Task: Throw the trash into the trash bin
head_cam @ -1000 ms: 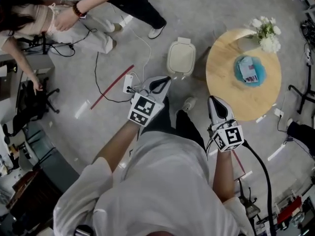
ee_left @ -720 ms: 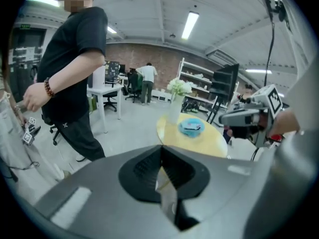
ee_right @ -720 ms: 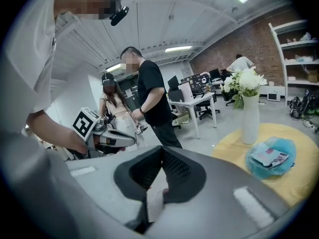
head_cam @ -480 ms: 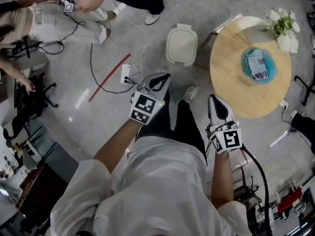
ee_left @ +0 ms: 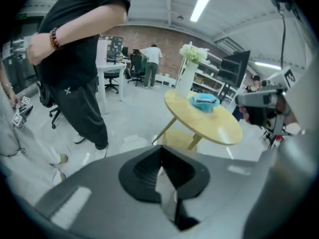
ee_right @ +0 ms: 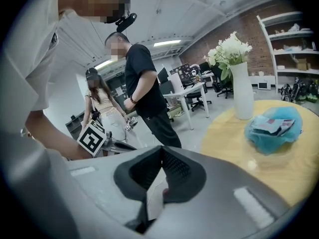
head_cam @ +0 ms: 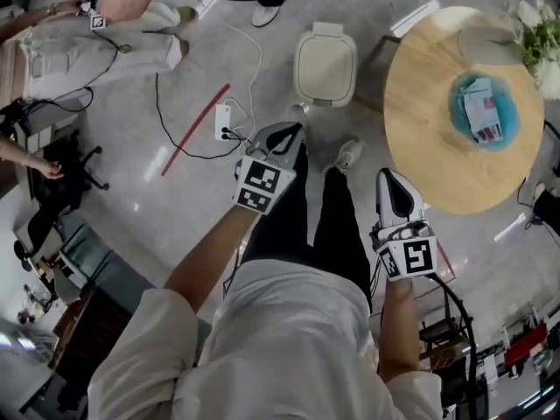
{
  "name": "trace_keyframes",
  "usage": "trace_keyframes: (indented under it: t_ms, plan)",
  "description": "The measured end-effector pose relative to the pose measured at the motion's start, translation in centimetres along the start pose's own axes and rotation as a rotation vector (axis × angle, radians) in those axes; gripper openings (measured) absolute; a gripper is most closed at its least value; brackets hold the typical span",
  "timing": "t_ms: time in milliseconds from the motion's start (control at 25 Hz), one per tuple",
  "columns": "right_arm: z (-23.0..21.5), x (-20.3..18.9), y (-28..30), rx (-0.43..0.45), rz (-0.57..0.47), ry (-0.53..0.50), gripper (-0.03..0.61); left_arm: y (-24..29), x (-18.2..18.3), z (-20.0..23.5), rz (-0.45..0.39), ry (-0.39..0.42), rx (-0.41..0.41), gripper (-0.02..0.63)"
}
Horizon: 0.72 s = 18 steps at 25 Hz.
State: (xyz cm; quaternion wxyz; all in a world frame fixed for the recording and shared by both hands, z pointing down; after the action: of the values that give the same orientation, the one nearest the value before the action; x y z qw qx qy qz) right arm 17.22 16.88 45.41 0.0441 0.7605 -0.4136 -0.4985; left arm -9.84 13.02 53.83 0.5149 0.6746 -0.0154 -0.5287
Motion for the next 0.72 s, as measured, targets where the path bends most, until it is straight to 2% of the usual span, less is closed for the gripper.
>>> trace_keyframes:
  t_ms: [280,520,720]
  plan:
    - [-1.6,-2.9,1.7,-0.016,0.022,0.010,0.000,3.5,-2.7,0.1,0.019,-0.013,-0.028,0.003]
    - [-2.6,-5.8,4.0,-0.025,0.045,0.013,0.000,7.7,-6.2,0.1,0.079,-0.034,-0.047,0.003]
    - [-3.3,-8.1,6.0,-0.028,0.051,0.021,0.001,10.3,-9.1,0.0,0.109,-0.022,-0.072,0.003]
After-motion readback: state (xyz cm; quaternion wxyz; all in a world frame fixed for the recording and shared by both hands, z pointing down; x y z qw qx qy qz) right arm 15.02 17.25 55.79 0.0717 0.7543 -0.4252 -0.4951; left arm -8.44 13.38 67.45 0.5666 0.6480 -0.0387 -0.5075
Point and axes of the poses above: the fingertips, and each gripper's own axes: y forward along the fingers, z to its left, x out of its top, the point moved 10 cm from there along -y, backward along the fingers, and after that the axes turned 12 degrees about y, right-handed, at the moved point
